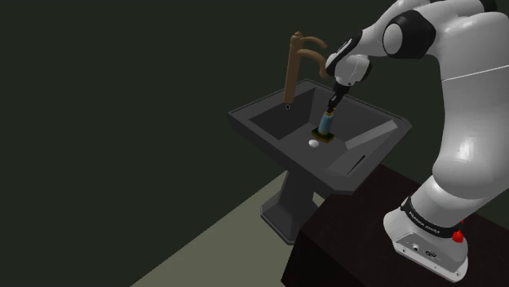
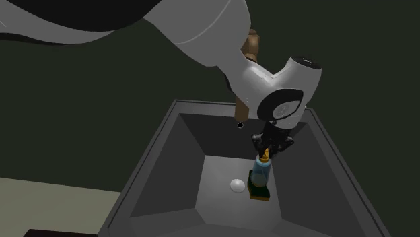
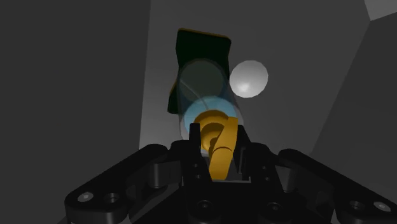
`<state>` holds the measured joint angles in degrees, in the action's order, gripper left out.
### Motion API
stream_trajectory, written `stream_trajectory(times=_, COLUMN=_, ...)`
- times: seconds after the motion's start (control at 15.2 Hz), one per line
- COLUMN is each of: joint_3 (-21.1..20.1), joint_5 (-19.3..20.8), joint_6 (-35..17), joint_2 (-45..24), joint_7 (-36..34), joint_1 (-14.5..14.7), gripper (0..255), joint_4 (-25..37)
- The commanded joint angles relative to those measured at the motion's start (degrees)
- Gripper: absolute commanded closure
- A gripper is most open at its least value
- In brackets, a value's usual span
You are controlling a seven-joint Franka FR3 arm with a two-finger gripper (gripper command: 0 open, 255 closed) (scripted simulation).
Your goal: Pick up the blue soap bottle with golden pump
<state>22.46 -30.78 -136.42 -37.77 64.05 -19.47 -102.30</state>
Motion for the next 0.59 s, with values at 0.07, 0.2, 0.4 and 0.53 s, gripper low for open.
stream_trajectory(times=0.07, joint_3=0.71, joint_5=0.92, joint_6=1.36, joint_2=1.54, joint_7=-0.76, joint_1=0.52, gripper=255, joint_4=-0.11)
stream_trajectory(times=0.2, joint_3=1.19, joint_5=1.55, joint_6=2.29, joint_2=2.59, joint_7=-1.25, joint_1=0.84, gripper=255, joint_4=-0.17)
stream_trajectory(times=0.4, joint_3=1.88, joint_5=2.50, joint_6=3.71, joint_2=4.14, joint_7=-1.99, joint_1=1.31, gripper=255, joint_4=-0.18)
stream_trajectory(times=0.53, joint_3=2.32, joint_5=3.14, joint_6=4.69, joint_2=5.13, joint_7=-2.49, joint_1=1.61, gripper=255, joint_4=-0.12)
